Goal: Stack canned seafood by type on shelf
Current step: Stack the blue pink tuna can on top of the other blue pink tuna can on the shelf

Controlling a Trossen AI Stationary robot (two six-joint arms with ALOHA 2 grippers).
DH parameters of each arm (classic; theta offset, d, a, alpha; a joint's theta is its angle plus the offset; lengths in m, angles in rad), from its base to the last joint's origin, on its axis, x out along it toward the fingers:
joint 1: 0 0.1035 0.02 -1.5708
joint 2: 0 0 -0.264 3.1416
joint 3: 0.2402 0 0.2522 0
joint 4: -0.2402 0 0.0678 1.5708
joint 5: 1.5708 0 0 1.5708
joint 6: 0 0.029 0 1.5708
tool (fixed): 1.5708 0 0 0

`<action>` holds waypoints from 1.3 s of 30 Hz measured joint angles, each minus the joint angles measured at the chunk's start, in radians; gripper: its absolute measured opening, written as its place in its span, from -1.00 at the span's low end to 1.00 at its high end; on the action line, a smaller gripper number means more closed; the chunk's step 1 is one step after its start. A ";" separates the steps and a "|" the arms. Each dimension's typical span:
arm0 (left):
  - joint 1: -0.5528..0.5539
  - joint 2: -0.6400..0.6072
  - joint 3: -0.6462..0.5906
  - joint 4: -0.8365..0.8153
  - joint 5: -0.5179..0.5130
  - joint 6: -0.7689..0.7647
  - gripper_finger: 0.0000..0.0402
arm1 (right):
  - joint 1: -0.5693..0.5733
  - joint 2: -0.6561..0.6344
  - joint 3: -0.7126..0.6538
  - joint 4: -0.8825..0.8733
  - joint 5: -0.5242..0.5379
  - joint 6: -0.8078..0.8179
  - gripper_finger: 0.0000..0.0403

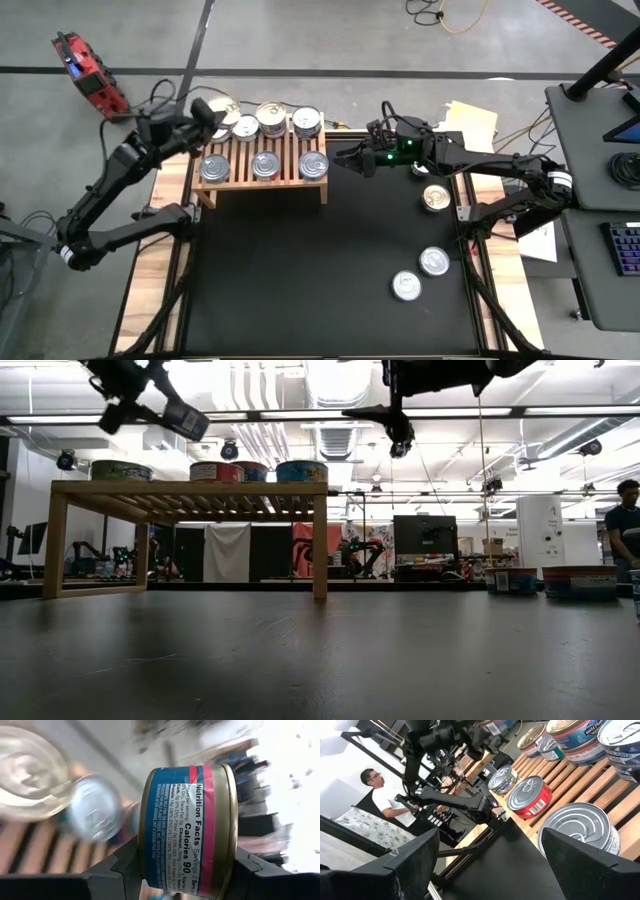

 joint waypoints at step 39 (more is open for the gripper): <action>0.000 -0.044 -0.211 0.010 -0.315 -0.238 -0.17 | 0.001 -0.001 0.000 0.000 -0.027 -0.004 0.68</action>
